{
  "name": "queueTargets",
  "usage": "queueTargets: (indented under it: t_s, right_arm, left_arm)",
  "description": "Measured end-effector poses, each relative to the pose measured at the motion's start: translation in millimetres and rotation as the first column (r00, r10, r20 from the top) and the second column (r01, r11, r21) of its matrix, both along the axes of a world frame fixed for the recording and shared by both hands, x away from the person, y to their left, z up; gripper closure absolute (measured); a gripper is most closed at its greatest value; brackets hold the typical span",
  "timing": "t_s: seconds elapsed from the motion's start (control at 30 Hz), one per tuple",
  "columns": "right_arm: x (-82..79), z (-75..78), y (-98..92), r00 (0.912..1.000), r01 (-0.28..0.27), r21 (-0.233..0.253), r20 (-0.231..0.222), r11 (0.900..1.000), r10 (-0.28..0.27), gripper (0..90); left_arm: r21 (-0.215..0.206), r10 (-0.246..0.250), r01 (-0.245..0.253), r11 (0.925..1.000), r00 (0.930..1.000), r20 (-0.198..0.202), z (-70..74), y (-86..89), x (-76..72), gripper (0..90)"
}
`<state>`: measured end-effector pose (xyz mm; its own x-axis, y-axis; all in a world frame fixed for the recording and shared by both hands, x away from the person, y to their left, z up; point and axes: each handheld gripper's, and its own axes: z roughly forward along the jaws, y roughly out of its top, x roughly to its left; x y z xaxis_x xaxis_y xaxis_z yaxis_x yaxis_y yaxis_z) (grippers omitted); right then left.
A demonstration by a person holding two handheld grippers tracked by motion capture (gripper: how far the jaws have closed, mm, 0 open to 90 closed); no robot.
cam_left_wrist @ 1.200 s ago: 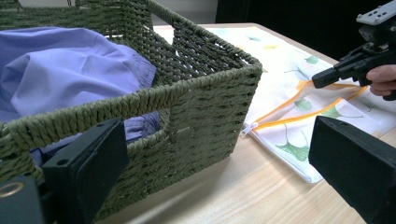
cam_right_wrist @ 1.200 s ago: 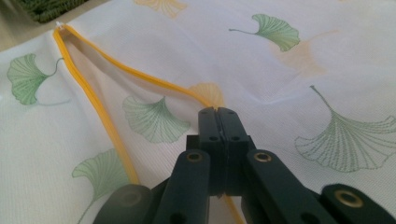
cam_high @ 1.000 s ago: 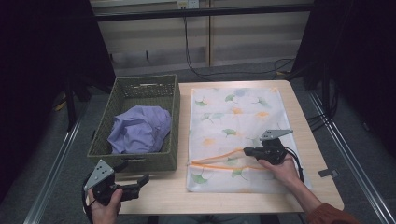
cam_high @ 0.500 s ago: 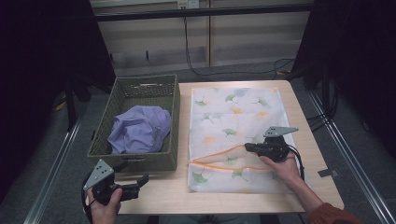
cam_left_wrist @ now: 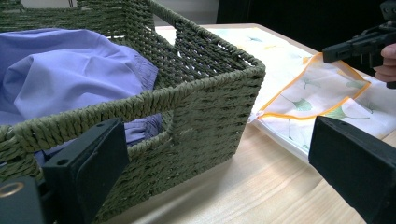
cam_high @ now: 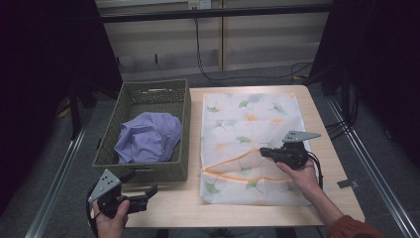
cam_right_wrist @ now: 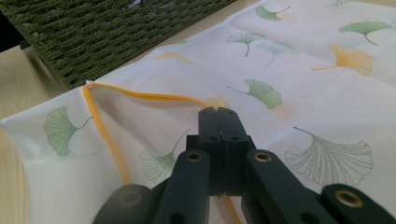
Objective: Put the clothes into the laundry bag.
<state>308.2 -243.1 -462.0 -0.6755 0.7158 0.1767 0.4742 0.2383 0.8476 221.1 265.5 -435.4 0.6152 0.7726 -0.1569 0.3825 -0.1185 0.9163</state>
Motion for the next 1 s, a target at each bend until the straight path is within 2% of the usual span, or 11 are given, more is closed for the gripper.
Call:
queueTargets:
  t_s: [0.4,0.53,0.67,1.0]
  right_arm:
    - [5.2,10.9,2.7,0.9998,0.004,0.032,0.019,0.999,-0.005,90.0]
    - [7.3,15.5,1.5,0.9996,0.015,0.057,0.022,0.998,-0.017,90.0]
    - [8.8,22.2,1.6,0.9991,0.018,0.068,0.036,0.997,-0.02,90.0]
    - [15.4,37.1,1.7,0.9971,0.022,0.094,0.07,0.995,-0.028,90.0]
  left_arm:
    - [-0.001,0.0,0.0,1.0,1.0,0.003,0.4,0.7,-0.2,4.7]
    - [0.002,0.0,0.0,1.0,1.0,0.004,0.4,0.3,-0.4,4.7]
    - [0.006,0.011,-0.011,0.9999,0.9999,0.007,0.6,-0.1,-0.6,4.6]
    - [0.0,0.003,-0.003,1.0,1.0,0.008,0.3,-0.3,-0.6,4.1]
